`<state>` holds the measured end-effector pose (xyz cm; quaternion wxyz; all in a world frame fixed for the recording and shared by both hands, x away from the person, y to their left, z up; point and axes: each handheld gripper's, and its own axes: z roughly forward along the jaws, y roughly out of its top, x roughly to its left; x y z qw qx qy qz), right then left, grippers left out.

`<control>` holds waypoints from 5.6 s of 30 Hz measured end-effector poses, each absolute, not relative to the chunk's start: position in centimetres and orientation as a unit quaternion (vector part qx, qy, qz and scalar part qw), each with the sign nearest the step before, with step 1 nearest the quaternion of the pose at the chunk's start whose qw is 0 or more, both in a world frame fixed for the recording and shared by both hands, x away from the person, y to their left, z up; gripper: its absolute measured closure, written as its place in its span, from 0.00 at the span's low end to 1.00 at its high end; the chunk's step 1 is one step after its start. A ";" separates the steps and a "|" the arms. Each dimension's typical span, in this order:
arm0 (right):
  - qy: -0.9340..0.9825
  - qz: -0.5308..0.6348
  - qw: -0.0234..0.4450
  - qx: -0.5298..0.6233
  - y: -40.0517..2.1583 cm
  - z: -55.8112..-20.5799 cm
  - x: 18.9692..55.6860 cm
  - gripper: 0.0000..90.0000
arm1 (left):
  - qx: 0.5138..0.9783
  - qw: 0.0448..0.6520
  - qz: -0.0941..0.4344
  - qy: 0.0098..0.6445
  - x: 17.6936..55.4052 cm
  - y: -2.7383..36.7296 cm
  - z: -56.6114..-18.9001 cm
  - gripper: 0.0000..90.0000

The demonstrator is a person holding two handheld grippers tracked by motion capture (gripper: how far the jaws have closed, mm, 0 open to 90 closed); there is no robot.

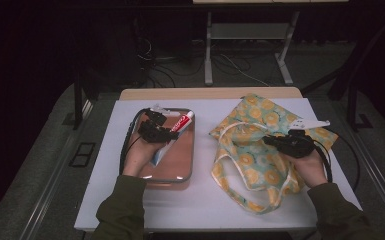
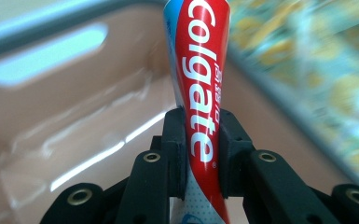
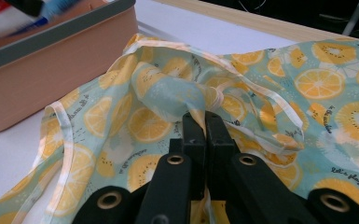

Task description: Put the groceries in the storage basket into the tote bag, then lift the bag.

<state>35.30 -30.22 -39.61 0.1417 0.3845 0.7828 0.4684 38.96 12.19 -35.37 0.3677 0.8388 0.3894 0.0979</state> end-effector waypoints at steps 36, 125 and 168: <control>0.766 0.487 0.149 0.392 -31.9 -38.7 35.2 0.99 | 0.901 0.356 0.013 0.248 34.8 -9.1 -40.0 0.84; 0.774 0.482 0.142 0.386 -32.1 -39.0 35.1 0.99 | 0.826 0.395 0.162 0.369 33.1 -5.7 -43.0 0.29; 0.820 0.454 0.089 0.337 -31.0 -38.1 28.2 0.48 | 0.774 0.498 0.106 0.376 33.8 -3.4 -40.8 1.00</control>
